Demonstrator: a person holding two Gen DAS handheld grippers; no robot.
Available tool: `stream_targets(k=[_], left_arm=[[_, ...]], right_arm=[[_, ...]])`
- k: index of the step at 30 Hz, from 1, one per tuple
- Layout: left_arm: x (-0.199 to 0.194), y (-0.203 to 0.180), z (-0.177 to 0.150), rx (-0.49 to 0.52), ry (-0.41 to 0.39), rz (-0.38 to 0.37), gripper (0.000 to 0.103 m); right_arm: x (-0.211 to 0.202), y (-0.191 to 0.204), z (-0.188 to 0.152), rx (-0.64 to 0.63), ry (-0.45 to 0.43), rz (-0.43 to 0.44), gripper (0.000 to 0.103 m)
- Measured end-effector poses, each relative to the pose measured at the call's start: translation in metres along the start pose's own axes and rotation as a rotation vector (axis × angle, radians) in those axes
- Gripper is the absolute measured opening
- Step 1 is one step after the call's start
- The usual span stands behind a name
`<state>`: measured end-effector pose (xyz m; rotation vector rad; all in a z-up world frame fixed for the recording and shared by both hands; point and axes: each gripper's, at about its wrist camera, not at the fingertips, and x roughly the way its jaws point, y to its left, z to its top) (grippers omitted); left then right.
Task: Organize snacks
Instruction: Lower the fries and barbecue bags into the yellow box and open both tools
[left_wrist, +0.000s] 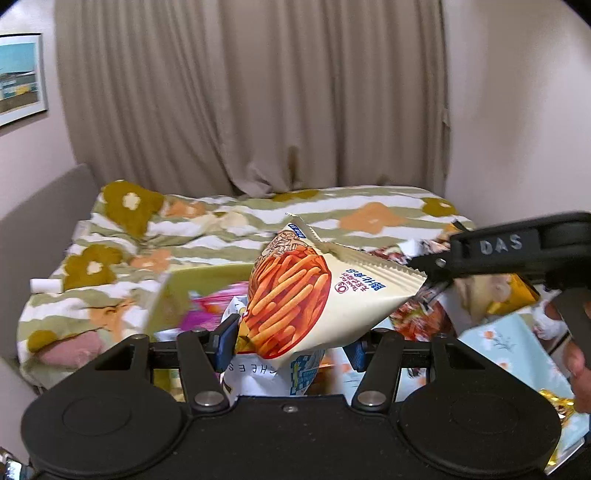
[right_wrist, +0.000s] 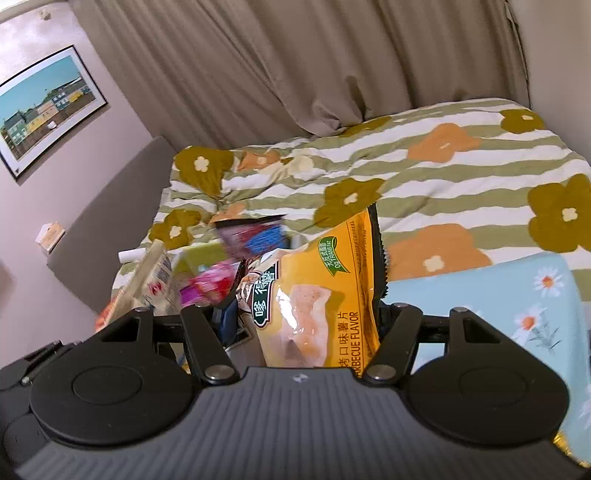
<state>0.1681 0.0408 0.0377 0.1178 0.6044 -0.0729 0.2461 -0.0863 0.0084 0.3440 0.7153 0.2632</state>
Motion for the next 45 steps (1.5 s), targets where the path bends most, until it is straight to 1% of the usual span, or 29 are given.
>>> stream_targets(k=[5,10,11,12,13,14,15,18,22,26,32,36,39,40,41,45], left_arm=[[0.000,0.052,-0.006,-0.033,-0.017,0.045,0.061],[0.023,0.091,-0.016,-0.073,0.004,0.060,0.062],[0.030,0.096,-0.018,-0.084,0.010,0.055,0.065],[0.037,0.101,-0.021,-0.095,0.015,0.046,0.077],[0.046,0.105,-0.024,-0.107,0.025,0.032,0.085],[0.049,0.108,-0.027,-0.114,0.032,0.022,0.096],[0.053,0.111,-0.030,-0.123,0.041,0.012,0.099],[0.047,0.117,-0.038,-0.146,0.053,-0.002,0.101],[0.035,0.122,-0.045,-0.174,0.059,-0.013,0.102],[0.023,0.128,-0.050,-0.179,0.061,0.011,0.102],[0.020,0.144,-0.054,-0.208,0.072,0.043,0.102],[0.020,0.150,-0.052,-0.196,0.066,0.058,0.102],[0.022,0.153,-0.053,-0.198,0.067,0.063,0.102],[0.023,0.153,-0.055,-0.199,0.070,0.060,0.102],[0.024,0.154,-0.056,-0.199,0.075,0.059,0.102],[0.031,0.157,-0.063,-0.190,0.098,0.058,0.102]], right_arm=[[0.008,0.045,-0.021,-0.005,0.000,0.000,0.079],[0.026,0.078,-0.037,-0.016,0.011,-0.026,0.079],[0.029,0.082,-0.040,-0.015,0.015,-0.030,0.079],[0.034,0.086,-0.042,-0.014,0.021,-0.037,0.079],[0.037,0.088,-0.045,-0.015,0.026,-0.043,0.079],[0.041,0.091,-0.048,-0.018,0.031,-0.052,0.079],[0.046,0.093,-0.050,-0.023,0.038,-0.065,0.079],[0.052,0.095,-0.058,-0.029,0.057,-0.084,0.079],[0.059,0.094,-0.063,-0.031,0.079,-0.080,0.080],[0.063,0.100,-0.061,-0.042,0.077,-0.062,0.080],[0.073,0.115,-0.058,-0.068,0.075,-0.032,0.080],[0.083,0.124,-0.058,-0.080,0.074,-0.023,0.080],[0.091,0.128,-0.063,-0.080,0.062,-0.015,0.084],[0.093,0.128,-0.065,-0.079,0.060,-0.010,0.090],[0.096,0.128,-0.068,-0.078,0.062,-0.007,0.103],[0.103,0.127,-0.080,-0.083,0.063,-0.017,0.103]])
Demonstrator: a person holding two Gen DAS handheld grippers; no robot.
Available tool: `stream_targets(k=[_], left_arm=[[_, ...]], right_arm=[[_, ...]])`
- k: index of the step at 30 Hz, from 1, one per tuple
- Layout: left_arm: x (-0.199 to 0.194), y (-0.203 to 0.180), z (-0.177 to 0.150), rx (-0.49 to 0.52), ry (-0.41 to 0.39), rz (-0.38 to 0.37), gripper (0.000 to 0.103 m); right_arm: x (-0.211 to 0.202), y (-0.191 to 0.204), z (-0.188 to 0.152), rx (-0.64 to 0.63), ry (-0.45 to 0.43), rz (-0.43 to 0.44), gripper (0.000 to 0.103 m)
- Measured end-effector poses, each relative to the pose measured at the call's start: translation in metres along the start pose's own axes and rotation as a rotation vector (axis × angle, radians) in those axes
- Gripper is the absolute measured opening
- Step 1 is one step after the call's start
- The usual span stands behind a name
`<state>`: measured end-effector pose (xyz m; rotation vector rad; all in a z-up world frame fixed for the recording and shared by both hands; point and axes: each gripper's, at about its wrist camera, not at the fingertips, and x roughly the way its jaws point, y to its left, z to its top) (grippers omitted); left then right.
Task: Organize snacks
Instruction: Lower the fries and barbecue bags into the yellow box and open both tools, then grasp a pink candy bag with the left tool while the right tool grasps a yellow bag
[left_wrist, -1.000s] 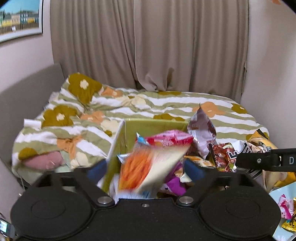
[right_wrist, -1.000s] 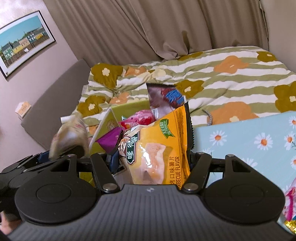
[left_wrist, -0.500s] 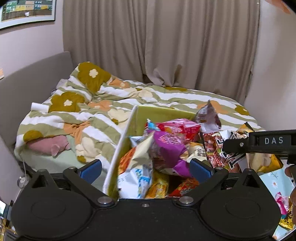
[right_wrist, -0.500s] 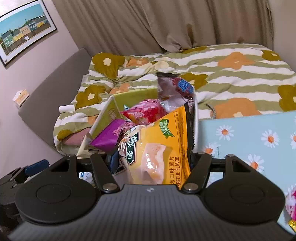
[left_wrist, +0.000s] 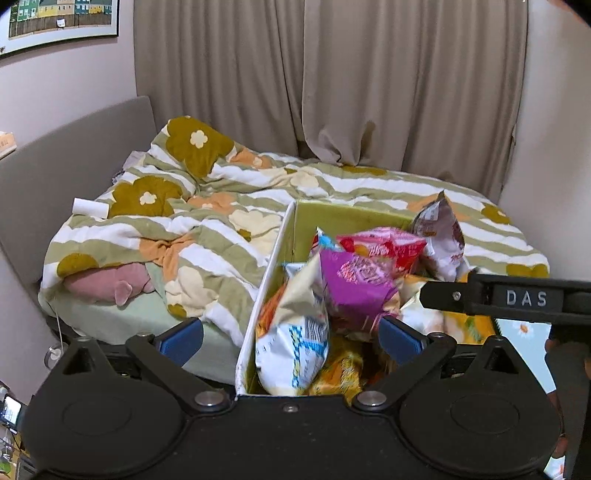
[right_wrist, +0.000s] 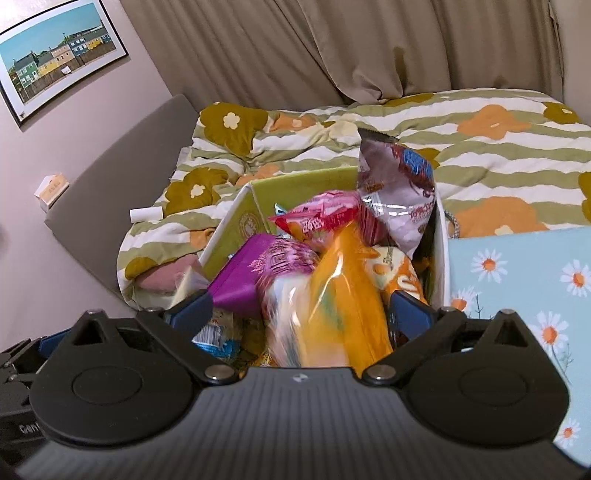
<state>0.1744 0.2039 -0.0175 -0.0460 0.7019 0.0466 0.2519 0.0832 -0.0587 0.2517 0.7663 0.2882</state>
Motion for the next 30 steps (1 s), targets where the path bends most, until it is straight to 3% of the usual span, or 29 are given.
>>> stream_targets(k=[9,17,22,30], left_arm=[[0.009,0.003,-0.007,0.028,0.026,-0.036,0.102],[-0.008,-0.006,-0.001,0.053,0.004,-0.045,0.102],[-0.028,-0.025,0.002,0.078,-0.033,-0.044,0.102],[-0.051,-0.083,-0.003,0.103,-0.061,-0.133,0.102]], right_arm=[[-0.001,-0.002,-0.012,-0.006,-0.005,-0.040,0.103],[-0.024,-0.004,-0.010,0.007,-0.013,-0.041,0.103],[-0.051,-0.013,-0.006,0.011,-0.031,-0.024,0.103],[-0.110,-0.046,-0.008,-0.010,-0.082,-0.067,0.103]])
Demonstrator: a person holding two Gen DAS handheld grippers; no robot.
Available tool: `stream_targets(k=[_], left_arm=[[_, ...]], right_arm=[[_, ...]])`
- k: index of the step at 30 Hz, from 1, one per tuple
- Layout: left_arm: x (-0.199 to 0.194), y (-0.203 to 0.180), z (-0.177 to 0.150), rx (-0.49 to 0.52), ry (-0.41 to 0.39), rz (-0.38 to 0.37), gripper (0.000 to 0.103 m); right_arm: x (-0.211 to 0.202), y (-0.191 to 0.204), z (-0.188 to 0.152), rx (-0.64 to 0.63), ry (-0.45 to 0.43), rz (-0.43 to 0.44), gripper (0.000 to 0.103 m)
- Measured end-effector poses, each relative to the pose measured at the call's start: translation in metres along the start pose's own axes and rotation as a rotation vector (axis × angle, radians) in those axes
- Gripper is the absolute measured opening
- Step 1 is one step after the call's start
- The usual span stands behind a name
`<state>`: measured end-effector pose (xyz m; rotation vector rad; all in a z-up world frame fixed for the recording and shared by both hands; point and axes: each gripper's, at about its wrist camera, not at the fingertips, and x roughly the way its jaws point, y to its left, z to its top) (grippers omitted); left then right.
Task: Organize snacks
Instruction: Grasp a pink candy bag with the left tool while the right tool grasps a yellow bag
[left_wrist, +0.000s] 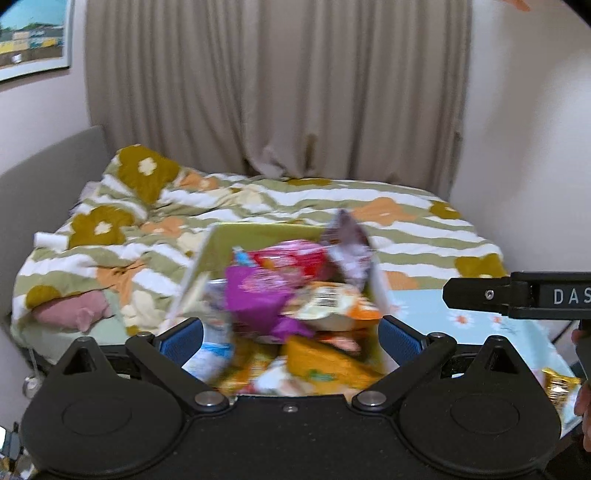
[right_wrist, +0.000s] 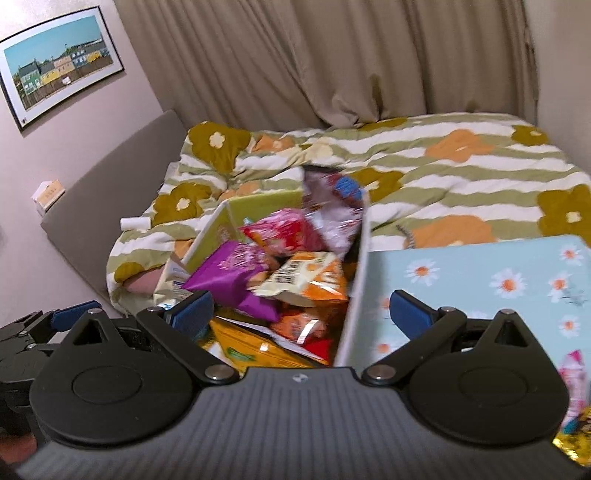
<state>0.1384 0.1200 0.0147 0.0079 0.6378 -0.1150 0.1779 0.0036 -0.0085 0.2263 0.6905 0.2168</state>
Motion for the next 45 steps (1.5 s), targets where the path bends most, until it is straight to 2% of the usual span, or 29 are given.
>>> stream_targets(k=[6,12,17,24,29,34,39,45], left_arm=[[0.003,-0.057,0.002,0.045,-0.010,-0.087,0.102],[0.019,-0.118,0.003,0.100,0.016,-0.197,0.102],[0.045,-0.164,0.002,0.153,0.062,-0.328,0.102],[0.092,-0.227,-0.006,0.297,0.146,-0.456,0.102],[0.131,-0.266,-0.022,0.410,0.232,-0.531,0.102],[0.161,-0.298,-0.040,0.518,0.313,-0.583,0.102],[0.185,-0.315,-0.057,0.548,0.395,-0.613,0.098],[0.200,-0.329,-0.074,0.596,0.449,-0.629,0.094]], right_arm=[[-0.049,-0.051,-0.005,0.050,-0.043,-0.079,0.103],[-0.088,-0.113,-0.021,0.124,-0.053,-0.207,0.103],[-0.104,-0.160,-0.040,0.190,-0.034,-0.311,0.103],[-0.100,-0.214,-0.077,0.318,0.035,-0.407,0.103],[-0.084,-0.237,-0.101,0.354,0.078,-0.457,0.103],[-0.062,-0.248,-0.123,0.390,0.105,-0.479,0.103],[-0.047,-0.251,-0.135,0.399,0.114,-0.510,0.102],[-0.033,-0.253,-0.142,0.408,0.111,-0.525,0.094]])
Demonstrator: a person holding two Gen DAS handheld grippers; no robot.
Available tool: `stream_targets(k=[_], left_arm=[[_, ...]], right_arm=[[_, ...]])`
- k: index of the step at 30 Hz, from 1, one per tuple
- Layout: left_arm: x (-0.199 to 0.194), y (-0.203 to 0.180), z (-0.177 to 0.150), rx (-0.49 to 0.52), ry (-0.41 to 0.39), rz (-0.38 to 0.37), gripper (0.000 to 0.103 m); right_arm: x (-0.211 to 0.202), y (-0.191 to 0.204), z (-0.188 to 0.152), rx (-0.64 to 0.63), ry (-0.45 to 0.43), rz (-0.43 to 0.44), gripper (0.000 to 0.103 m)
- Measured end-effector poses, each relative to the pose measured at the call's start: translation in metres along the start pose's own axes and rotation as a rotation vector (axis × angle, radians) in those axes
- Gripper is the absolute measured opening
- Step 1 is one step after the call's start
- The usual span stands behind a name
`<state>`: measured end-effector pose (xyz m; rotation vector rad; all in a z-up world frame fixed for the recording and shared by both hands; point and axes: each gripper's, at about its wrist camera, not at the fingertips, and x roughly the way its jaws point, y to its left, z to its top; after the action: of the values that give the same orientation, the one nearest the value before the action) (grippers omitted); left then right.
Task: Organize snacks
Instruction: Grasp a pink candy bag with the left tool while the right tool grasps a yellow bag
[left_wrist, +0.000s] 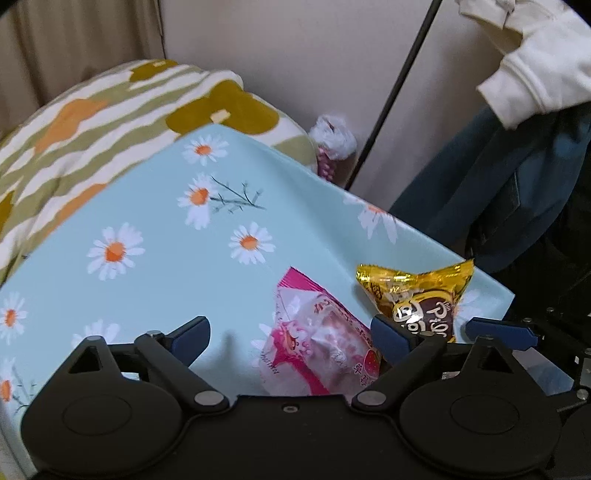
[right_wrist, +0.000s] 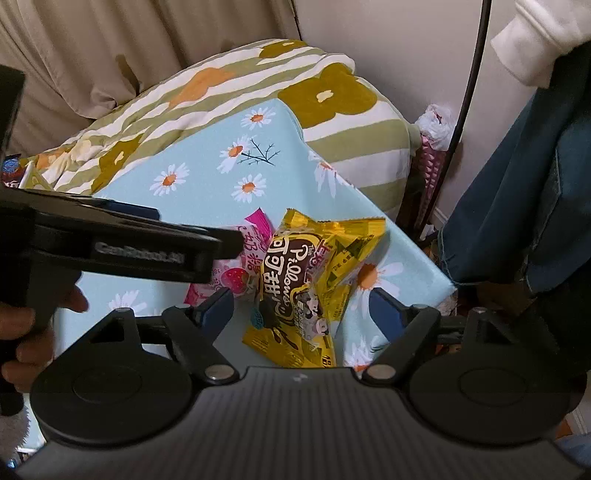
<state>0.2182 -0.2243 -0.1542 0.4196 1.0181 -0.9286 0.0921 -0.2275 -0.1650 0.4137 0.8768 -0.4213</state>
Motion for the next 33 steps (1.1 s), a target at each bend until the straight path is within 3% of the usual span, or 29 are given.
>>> stream_targets(k=[4,6,7,11,21,33], left_arm=[[0.018,0.001,0.001,-0.004,0.042,-0.035,0.086],[0.027,0.005,-0.001,-0.027,0.073,-0.081,0.071],[0.029,0.006,-0.002,-0.044,0.085,-0.100,0.069],[0.026,0.010,-0.006,-0.045,0.077,-0.099,0.059],[0.003,0.035,-0.022,-0.152,0.052,-0.045,0.053],[-0.027,0.046,-0.050,-0.265,0.009,0.050,0.050]], right_arm=[[0.007,-0.001,-0.002,0.010,0.000,-0.012,0.093],[0.009,0.000,-0.002,0.010,-0.002,-0.016,0.092],[0.010,0.000,-0.002,0.005,-0.003,-0.018,0.092],[0.014,0.004,-0.003,-0.019,0.003,-0.025,0.087],[0.021,0.003,0.004,-0.030,0.005,-0.010,0.086],[0.045,-0.017,0.025,0.090,0.034,0.126,0.077]])
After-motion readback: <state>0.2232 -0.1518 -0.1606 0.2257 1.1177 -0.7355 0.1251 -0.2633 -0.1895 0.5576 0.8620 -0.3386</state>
